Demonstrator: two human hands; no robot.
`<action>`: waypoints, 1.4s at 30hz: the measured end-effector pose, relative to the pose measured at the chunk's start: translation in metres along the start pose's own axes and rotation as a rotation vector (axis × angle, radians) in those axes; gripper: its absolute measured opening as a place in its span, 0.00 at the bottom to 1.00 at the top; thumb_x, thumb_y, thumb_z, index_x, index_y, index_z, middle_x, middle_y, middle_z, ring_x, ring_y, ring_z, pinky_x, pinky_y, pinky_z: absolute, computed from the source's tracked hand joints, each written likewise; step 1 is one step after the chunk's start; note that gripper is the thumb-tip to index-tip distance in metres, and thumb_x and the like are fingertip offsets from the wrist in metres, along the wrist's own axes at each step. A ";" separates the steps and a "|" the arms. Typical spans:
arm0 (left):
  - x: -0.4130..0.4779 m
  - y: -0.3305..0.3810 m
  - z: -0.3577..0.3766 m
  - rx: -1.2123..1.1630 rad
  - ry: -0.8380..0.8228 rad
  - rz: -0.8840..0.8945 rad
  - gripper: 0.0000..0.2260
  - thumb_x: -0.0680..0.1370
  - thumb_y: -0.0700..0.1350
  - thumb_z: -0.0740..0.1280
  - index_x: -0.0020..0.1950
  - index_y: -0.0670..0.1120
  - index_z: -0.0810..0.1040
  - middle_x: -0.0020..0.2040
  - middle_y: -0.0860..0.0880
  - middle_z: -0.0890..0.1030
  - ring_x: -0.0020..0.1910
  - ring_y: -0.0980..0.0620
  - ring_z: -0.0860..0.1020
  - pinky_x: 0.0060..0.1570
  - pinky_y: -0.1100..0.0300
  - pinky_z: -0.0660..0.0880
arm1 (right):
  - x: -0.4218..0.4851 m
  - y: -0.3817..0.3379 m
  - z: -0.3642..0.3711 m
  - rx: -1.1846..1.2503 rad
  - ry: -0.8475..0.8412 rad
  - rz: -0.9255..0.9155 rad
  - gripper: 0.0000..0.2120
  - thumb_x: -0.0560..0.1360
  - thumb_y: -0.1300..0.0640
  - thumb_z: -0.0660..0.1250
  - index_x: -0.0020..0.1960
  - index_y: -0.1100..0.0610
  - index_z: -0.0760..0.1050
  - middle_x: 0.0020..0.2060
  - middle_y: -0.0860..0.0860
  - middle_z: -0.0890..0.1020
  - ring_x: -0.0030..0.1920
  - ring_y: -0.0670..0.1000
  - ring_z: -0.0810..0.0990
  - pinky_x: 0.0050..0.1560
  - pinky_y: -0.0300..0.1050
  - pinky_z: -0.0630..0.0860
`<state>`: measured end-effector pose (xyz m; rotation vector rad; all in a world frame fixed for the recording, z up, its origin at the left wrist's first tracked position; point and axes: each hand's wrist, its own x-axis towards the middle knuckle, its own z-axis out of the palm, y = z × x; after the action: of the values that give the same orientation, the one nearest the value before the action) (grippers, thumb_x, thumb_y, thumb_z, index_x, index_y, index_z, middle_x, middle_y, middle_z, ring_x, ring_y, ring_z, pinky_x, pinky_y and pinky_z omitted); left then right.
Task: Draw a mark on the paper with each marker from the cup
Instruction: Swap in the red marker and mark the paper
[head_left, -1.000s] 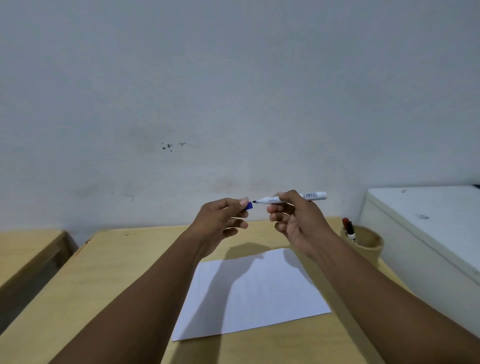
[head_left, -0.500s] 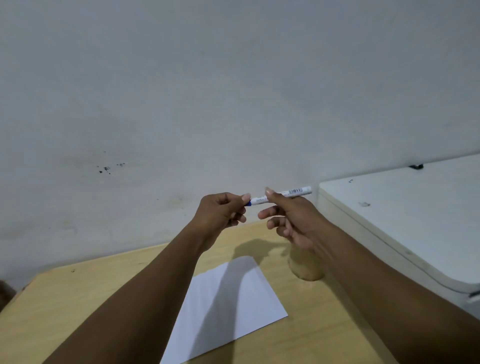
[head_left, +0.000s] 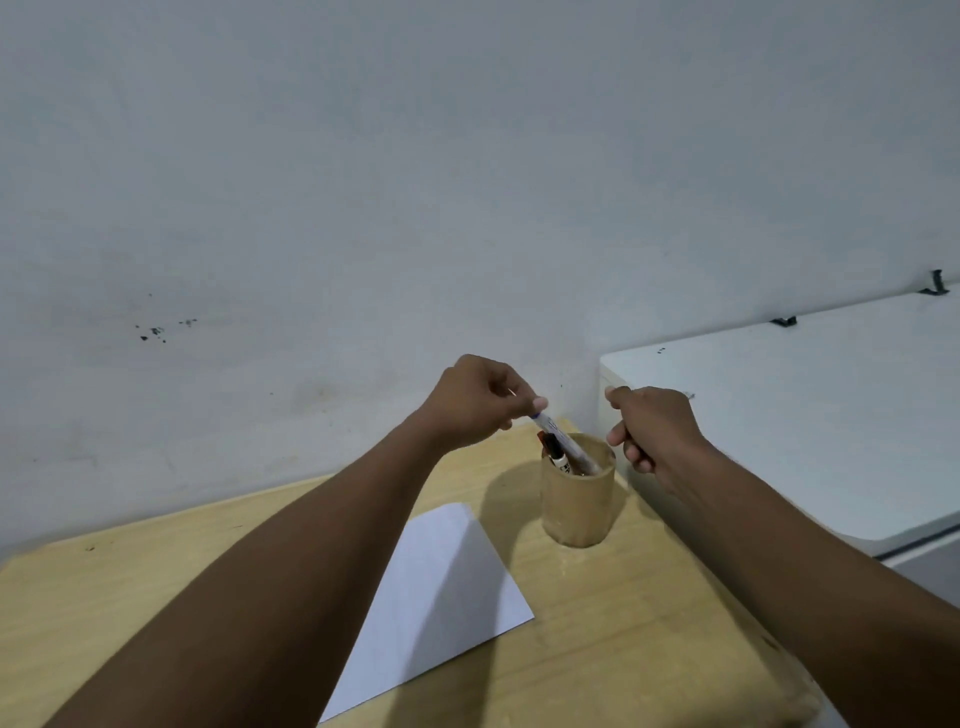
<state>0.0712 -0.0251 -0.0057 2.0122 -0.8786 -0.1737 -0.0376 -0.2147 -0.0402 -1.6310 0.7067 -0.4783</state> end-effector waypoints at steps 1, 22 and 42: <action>0.001 0.003 0.006 0.043 -0.024 0.005 0.11 0.72 0.53 0.79 0.44 0.45 0.87 0.35 0.51 0.86 0.33 0.55 0.81 0.34 0.64 0.75 | 0.001 0.002 0.001 -0.002 -0.004 -0.010 0.10 0.81 0.53 0.66 0.48 0.60 0.77 0.31 0.58 0.82 0.20 0.49 0.69 0.19 0.36 0.62; -0.002 -0.004 0.022 -0.084 -0.200 -0.115 0.07 0.79 0.36 0.71 0.53 0.35 0.86 0.48 0.38 0.87 0.36 0.54 0.84 0.48 0.59 0.84 | -0.016 -0.005 0.018 0.064 -0.009 -0.127 0.08 0.80 0.56 0.68 0.48 0.61 0.79 0.25 0.53 0.80 0.17 0.48 0.69 0.20 0.36 0.63; -0.019 0.000 -0.043 -0.173 0.156 -0.036 0.08 0.79 0.42 0.72 0.51 0.37 0.85 0.41 0.45 0.87 0.38 0.48 0.86 0.41 0.57 0.82 | -0.056 -0.045 0.055 0.155 -0.212 -0.140 0.14 0.80 0.50 0.66 0.46 0.60 0.81 0.25 0.52 0.81 0.20 0.49 0.73 0.21 0.38 0.64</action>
<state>0.0763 0.0165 0.0160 1.8534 -0.7053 -0.1070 -0.0336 -0.1329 -0.0017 -1.5629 0.3899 -0.4407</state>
